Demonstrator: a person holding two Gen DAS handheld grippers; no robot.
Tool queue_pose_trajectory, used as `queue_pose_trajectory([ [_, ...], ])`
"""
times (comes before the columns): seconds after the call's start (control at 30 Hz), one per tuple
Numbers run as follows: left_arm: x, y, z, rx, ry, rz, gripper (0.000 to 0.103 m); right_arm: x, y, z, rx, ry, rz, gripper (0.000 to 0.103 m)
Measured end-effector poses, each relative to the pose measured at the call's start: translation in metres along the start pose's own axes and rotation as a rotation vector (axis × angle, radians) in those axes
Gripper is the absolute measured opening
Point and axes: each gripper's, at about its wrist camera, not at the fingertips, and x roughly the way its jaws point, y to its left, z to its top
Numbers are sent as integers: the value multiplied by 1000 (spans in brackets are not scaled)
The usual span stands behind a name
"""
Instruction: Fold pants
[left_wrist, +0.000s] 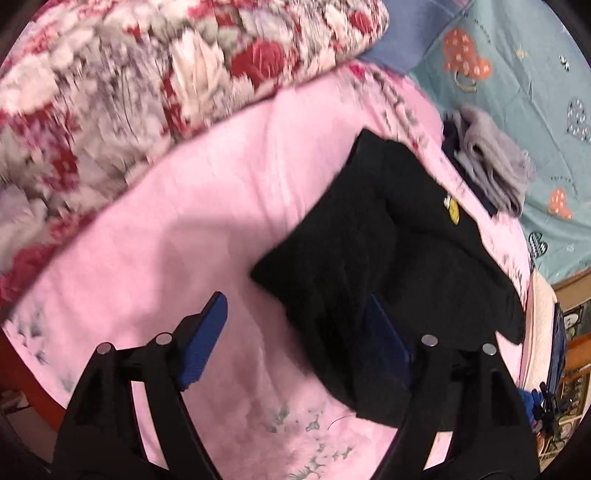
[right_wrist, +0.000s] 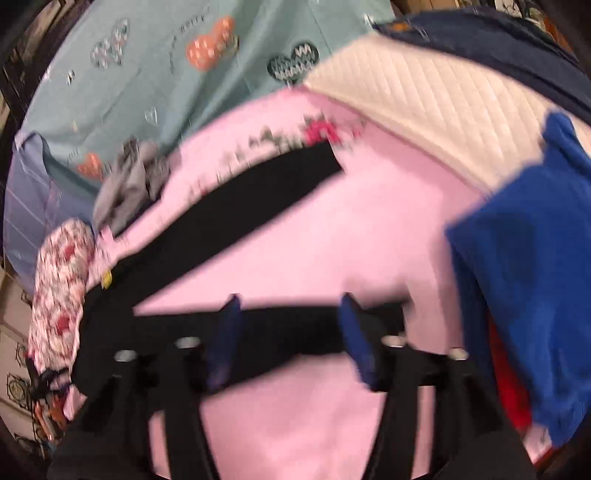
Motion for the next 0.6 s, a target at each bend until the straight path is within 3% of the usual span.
queue_pose_trajectory([
  [0.1, -13, -9, 15, -22, -55, 33, 87, 51, -9, 32, 42, 11, -22, 61],
  [0.2, -15, -23, 39, -39, -101, 80, 88, 98, -26, 57, 112, 24, -45, 60],
  [0.37, -11, -47, 80, -60, -146, 63, 89, 140, -30, 72, 173, 40, 15, 54],
  [0.47, 7, -68, 106, -59, -150, 43, 90, 154, -14, 76, 110, 38, 4, 31],
  [0.5, 17, -77, 116, -50, -148, 40, 90, 155, -11, 77, 86, 39, -3, 2],
  [0.6, 45, -94, 134, -23, -123, 33, 90, 143, -5, 85, 54, -2, -25, 0],
])
